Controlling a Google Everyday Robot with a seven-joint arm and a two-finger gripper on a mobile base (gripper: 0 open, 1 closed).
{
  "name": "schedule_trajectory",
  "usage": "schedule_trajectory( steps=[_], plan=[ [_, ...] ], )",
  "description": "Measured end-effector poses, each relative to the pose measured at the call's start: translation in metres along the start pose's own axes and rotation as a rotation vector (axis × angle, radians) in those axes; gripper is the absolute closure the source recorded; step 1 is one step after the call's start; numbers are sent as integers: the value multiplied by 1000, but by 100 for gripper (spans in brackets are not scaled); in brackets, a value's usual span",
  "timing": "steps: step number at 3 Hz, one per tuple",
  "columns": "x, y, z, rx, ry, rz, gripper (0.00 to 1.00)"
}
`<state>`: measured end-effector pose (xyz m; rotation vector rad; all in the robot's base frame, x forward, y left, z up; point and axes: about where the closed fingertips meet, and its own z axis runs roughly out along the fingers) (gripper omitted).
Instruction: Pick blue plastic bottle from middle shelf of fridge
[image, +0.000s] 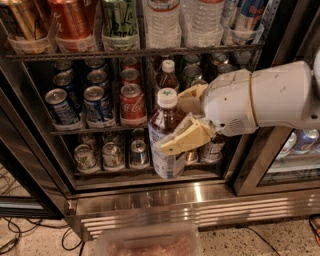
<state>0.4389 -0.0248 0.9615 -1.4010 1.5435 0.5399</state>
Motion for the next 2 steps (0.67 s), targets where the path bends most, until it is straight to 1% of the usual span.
schedule_trajectory(
  steps=[1,2],
  plan=[
    [1,1,-1,3,6,2,100],
    [3,0,-3,19,21,3,100]
  ],
)
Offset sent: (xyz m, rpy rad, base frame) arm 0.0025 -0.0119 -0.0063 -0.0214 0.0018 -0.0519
